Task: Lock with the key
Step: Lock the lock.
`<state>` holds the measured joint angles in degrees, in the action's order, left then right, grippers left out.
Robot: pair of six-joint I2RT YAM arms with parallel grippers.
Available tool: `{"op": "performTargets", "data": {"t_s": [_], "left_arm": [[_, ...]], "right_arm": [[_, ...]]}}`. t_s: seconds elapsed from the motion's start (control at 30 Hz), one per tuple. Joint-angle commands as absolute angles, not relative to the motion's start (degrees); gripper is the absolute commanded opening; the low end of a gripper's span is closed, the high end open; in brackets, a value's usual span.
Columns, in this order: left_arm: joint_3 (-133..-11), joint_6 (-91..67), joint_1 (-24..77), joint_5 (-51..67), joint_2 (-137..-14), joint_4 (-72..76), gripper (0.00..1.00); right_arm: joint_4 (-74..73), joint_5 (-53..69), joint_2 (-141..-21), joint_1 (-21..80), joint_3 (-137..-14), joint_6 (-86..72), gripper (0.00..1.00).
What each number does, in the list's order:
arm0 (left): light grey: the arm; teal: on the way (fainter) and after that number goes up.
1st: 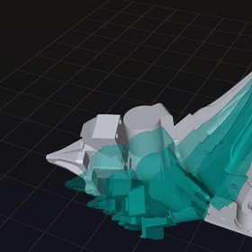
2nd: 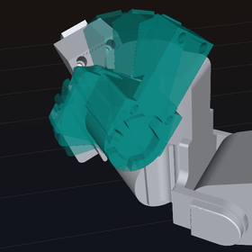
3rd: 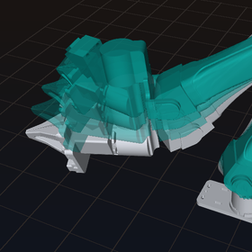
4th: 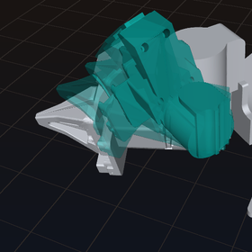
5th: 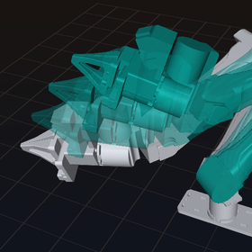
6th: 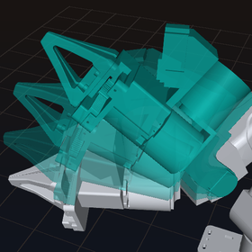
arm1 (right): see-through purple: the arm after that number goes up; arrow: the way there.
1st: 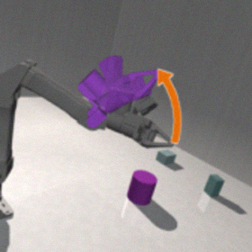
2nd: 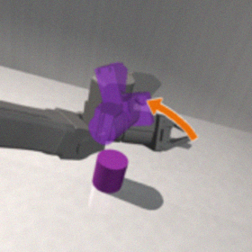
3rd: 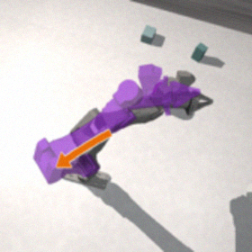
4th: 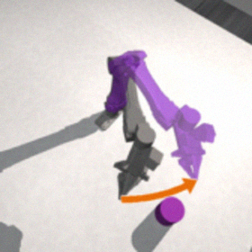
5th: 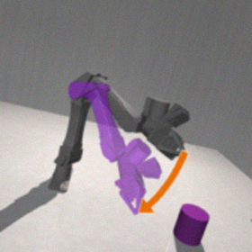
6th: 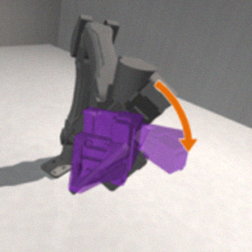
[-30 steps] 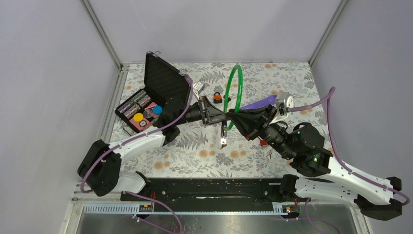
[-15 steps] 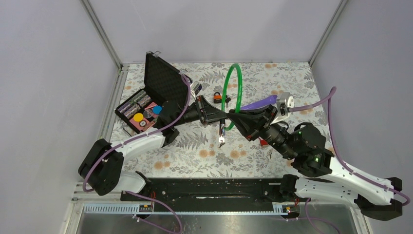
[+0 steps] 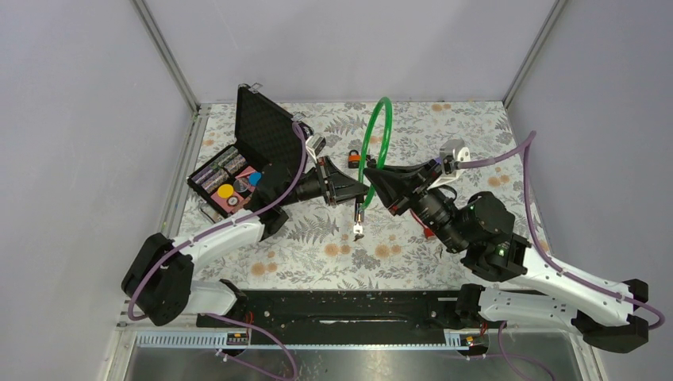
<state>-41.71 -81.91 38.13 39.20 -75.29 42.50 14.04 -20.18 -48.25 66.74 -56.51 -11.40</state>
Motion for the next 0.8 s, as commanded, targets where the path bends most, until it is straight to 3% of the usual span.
{"op": "performTargets", "data": {"t_s": [0.0, 0.23, 0.53, 0.77], "left_arm": [[-45.57, -84.87, 38.37, 41.11, -69.32, 52.18, 0.00], [-44.77, -88.15, 38.16, 38.34, -67.31, 52.27, 0.00], [-44.76, -88.50, 38.23, 37.03, -66.94, 51.64, 0.00], [-43.68, -89.24, 37.86, 35.42, -65.90, 50.74, 0.00]], "right_arm": [[11.68, -32.01, -48.64, 66.36, -53.47, -8.29, 0.00], [13.18, -32.75, -46.69, 66.37, -49.73, -9.26, 0.00], [11.00, -19.86, -49.59, 66.36, -50.60, -6.77, 0.00], [8.63, -21.86, -49.39, 66.36, -51.20, -9.73, 0.02]]}}
